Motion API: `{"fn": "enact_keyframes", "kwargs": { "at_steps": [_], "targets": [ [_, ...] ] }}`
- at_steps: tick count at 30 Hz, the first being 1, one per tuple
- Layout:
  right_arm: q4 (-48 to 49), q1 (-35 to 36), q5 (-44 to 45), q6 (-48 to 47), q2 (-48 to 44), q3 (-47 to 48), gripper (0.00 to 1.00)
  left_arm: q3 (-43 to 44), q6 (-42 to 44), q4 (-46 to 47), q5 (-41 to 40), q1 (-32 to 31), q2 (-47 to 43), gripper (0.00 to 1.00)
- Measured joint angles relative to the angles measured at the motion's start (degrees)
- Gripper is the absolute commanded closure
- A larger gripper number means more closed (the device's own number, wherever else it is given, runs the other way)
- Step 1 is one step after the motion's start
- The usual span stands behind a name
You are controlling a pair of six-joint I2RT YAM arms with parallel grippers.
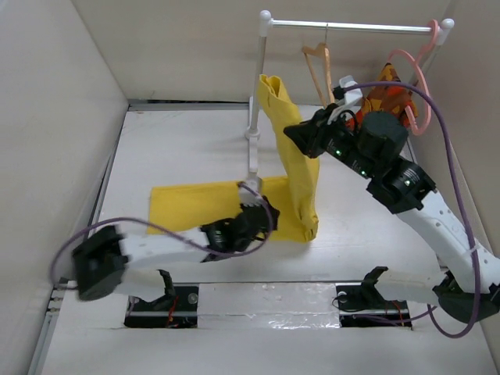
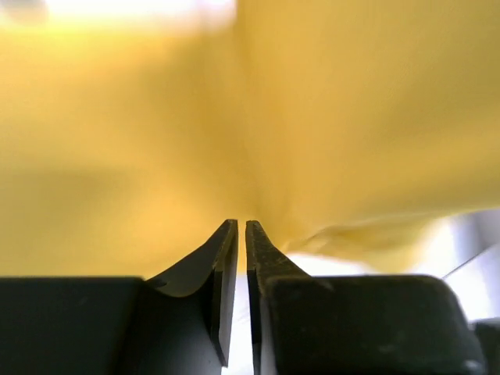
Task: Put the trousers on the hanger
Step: Fold the trousers at the center of the board.
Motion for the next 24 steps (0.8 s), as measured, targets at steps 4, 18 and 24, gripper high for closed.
{"fn": "enact_keyframes", "kwargs": {
  "at_steps": [4,18,24],
  "targets": [
    [3.02,4.50,1.38,0.22,5.68,1.36,1.00,-1.84,0.61,-10.51,-6.93,4.63,-31.65,0.91],
    [17.59,26.53,5.18,0.39,48.87,12.98,0.91,9.03,0.00,-43.23,-26.97,5.22,-70.99,0.90],
    [16.65,32.50,3.21,1.05,62.53,16.31,0.03,10.21,-0.11,-48.46,-29.24,5.46,-71.08,0.83]
  ]
}}
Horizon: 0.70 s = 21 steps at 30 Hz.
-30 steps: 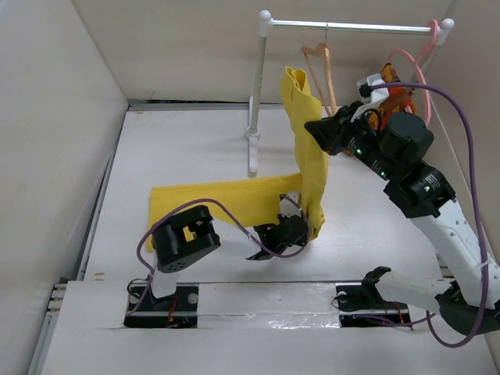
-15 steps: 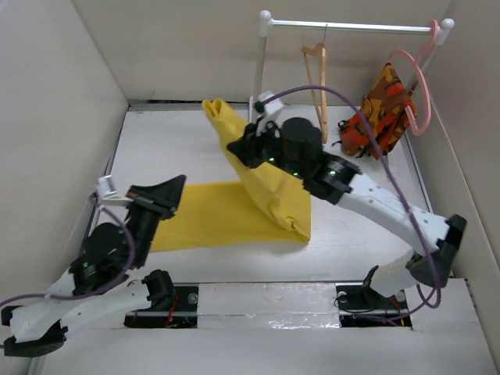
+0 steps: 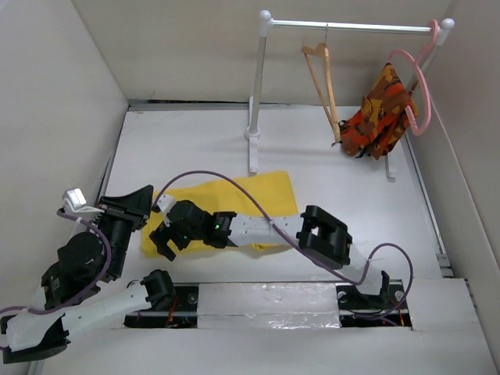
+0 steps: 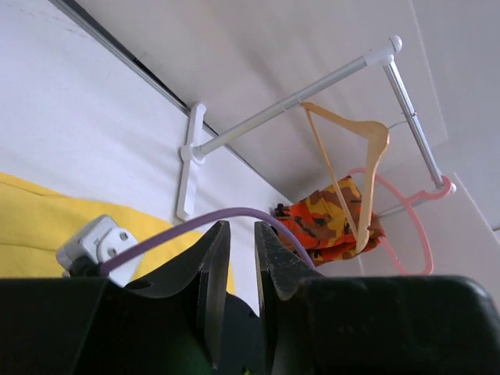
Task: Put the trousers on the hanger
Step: Fold the trousers at the center of the board.
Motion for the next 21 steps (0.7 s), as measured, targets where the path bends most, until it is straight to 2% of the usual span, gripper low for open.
{"fn": "enact_keyframes", "kwargs": {
  "at_steps": [3,5,6,9,10,11,16,21],
  "targets": [
    [0.87,0.59,-1.22,0.26,-2.29,-3.56,0.03,-0.79,-0.35,-0.55,-0.55,0.00,-0.02,0.82],
    [2.56,-0.39,-1.90,0.42,-8.20,-9.92,0.07,-2.23,-0.59,-0.46,-0.59,0.04,0.04,0.82],
    [3.17,-1.22,-2.03,0.39,-12.20,-13.46,0.12,-3.06,-0.79,-0.46,-0.55,0.04,0.22,0.82],
    [7.19,-5.01,-2.14,0.48,-25.75,-24.15,0.62,-5.49,-1.20,0.70,-0.02,0.11,2.16,0.82],
    [8.85,-6.47,-1.95,0.52,-30.71,-27.93,0.93,-6.58,-1.29,1.66,0.42,0.11,3.28,0.82],
    [10.40,-8.07,-1.60,0.37,-35.45,-31.74,1.00,-7.67,-1.40,2.47,1.11,0.11,4.59,0.82],
    [15.12,-13.33,2.05,1.03,-51.71,-49.51,1.00,-15.67,-3.82,10.01,5.11,0.13,16.55,0.79],
    [15.12,-14.56,3.48,2.36,-55.91,-65.29,1.00,-22.73,-6.23,18.29,10.27,0.76,33.14,0.80]
  ]
}}
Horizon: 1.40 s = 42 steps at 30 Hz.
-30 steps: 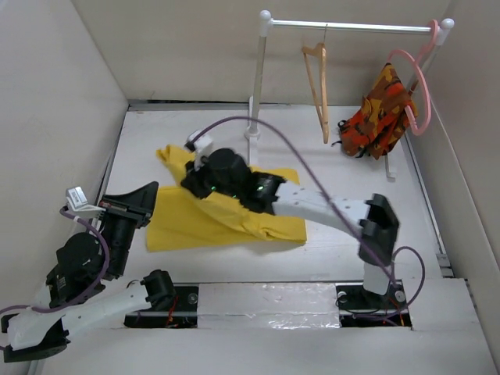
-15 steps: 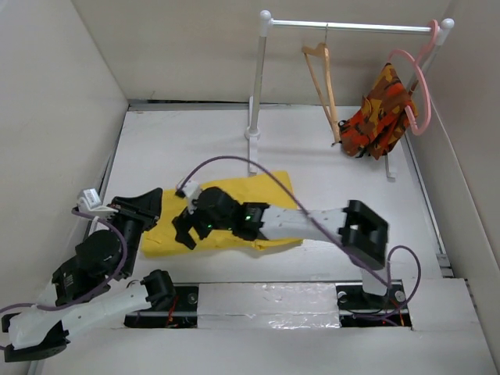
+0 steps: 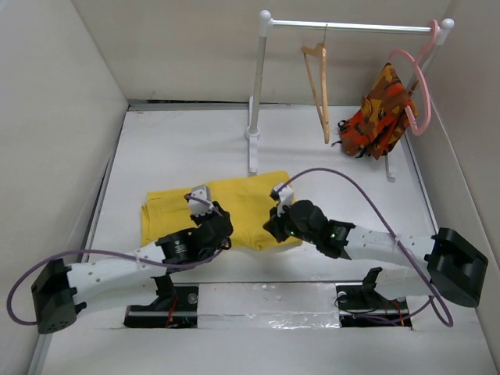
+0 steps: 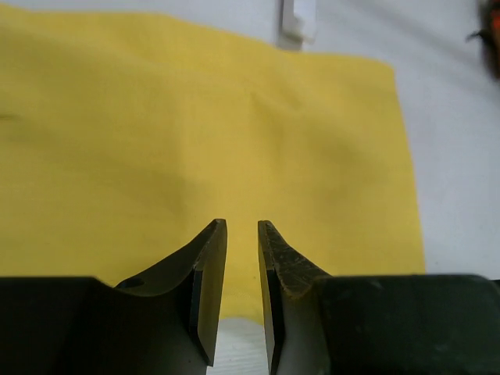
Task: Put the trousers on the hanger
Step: Fold the trousers at the center of the board, then pick up the hanger from the clothesline.
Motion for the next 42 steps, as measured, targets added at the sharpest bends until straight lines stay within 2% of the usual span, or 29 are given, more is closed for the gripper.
{"fn": "enact_keyframes", "kwargs": {
  "at_steps": [3,6,12,15,16,18,19,20,21,22,25,26,27,28,29,31,37,42],
  "targets": [
    [0.76,-1.57,0.50,2.47,-1.05,-9.29,1.00,-1.84,-1.14,4.61,3.65,0.35,7.41,0.80],
    [2.54,-2.25,0.74,5.29,-0.98,-15.69,1.00,-3.67,-3.17,8.52,6.08,0.35,10.93,0.80],
    [4.66,-2.19,0.52,8.17,-1.62,-18.05,0.98,-9.73,-6.64,11.08,9.42,1.81,11.13,0.81],
    [-1.44,-2.05,1.84,7.23,-7.08,-15.96,0.78,-11.21,-7.39,10.97,10.75,2.08,8.59,0.82],
    [-3.80,-2.19,2.73,6.34,-9.99,-14.36,0.63,-11.58,-7.74,10.73,10.86,1.86,7.06,0.83],
    [-8.50,-3.17,4.61,3.50,-15.45,-9.62,0.53,-12.31,-8.50,10.54,10.95,0.90,3.76,0.84],
    [-10.91,-4.28,5.62,1.88,-18.05,-6.19,0.57,-12.74,-8.83,10.54,11.06,0.42,2.03,0.86],
    [-12.68,-6.16,6.56,-0.24,-20.00,-2.19,0.70,-13.18,-8.96,10.54,11.21,0.02,0.48,0.89],
    [-13.62,-8.59,6.99,-2.01,-21.42,2.01,0.94,-13.62,-9.09,10.54,11.32,-0.31,-0.81,0.97],
    [-14.53,-11.32,7.17,-4.09,-22.49,6.25,1.00,-13.99,-9.35,10.51,11.28,-0.55,-1.73,1.00],
    [-15.43,-21.18,6.54,-9.53,-23.47,17.51,1.00,-14.78,-9.57,10.25,11.28,-1.16,-2.97,1.00],
    [-15.61,-24.22,6.49,-11.23,-23.39,20.76,0.95,-14.80,-9.55,10.10,11.28,-1.40,-2.99,1.00],
    [-15.93,-27.36,6.14,-12.63,-22.84,23.78,0.80,-14.78,-9.49,10.08,11.21,-1.64,-2.97,1.00],
    [-16.28,-29.99,5.84,-13.75,-21.73,26.56,0.49,-14.75,-9.40,10.03,10.97,-1.97,-2.95,1.00],
    [-17.03,-32.28,5.66,-14.75,-20.52,29.53,0.36,-14.60,-9.20,9.77,10.58,-2.45,-2.95,1.00],
    [-17.99,-35.30,5.55,-17.16,-16.50,35.52,0.18,-13.79,-8.72,9.05,9.97,-3.26,-2.58,1.00],
    [-23.47,-35.80,6.80,-24.20,-0.68,47.15,0.17,-10.12,-6.34,9.01,9.29,-3.96,-1.40,1.00],
    [-28.04,-37.38,7.34,-26.88,9.38,48.48,0.20,-9.86,-5.90,8.76,8.92,-5.09,-1.73,1.00]
  ]
}}
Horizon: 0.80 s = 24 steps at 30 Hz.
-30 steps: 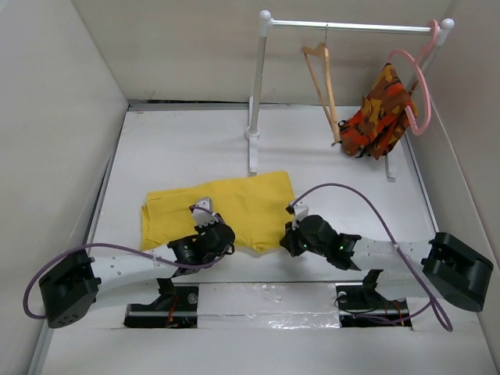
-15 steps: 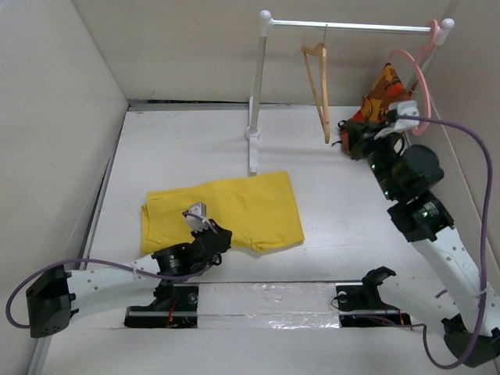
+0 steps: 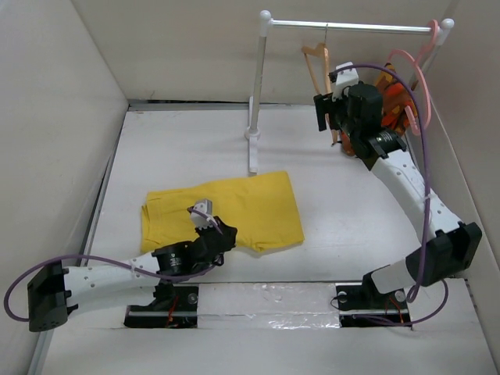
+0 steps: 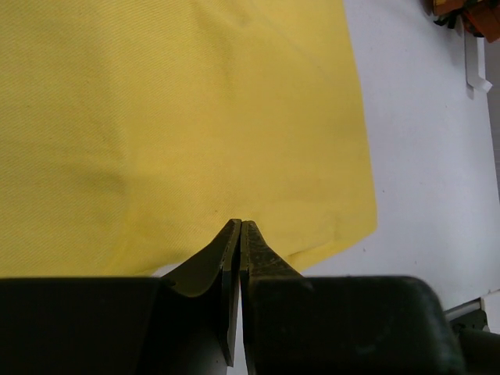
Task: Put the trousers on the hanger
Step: Pick up the hanger from the clothesline.
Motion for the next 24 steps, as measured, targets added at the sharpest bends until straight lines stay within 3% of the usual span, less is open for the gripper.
{"fn": "enact_keyframes", "kwargs": {
  "at_steps": [5,9,10,12,13,15,18,24],
  "targets": [
    [-1.95,-3.74,-1.29,-0.39,3.85,0.11,0.29,0.00,0.00,-0.85,-0.46,-0.66,-2.56,1.00],
    [-1.57,-4.22,-2.27,-0.11,4.17,0.11,0.50,0.00,0.00,-0.87,-0.66,-0.66,-3.58,0.99],
    [-1.38,-4.17,-2.64,0.04,4.15,0.11,0.60,0.00,-0.04,-0.92,-0.66,-0.66,-3.52,0.99],
    [-0.74,-4.17,-3.30,0.15,4.13,-0.13,0.68,0.00,-0.07,-1.01,-0.68,-0.66,-3.30,0.97],
    [-0.28,-4.17,-3.50,0.28,4.09,-0.42,0.77,0.00,-0.07,-0.96,-0.68,-0.66,-3.04,0.96],
    [0.13,-4.13,-4.00,0.72,4.02,-0.57,0.82,0.00,-0.04,-1.09,-0.70,-0.66,-2.27,0.96],
    [0.96,-4.37,-4.59,1.05,3.76,-0.59,0.98,0.02,0.02,-1.25,-0.85,-0.66,-0.85,0.94],
    [1.44,-4.61,-5.49,1.66,1.27,-1.84,1.00,2.38,0.94,-1.31,-1.22,-0.66,1.07,0.89]
  ]
}}
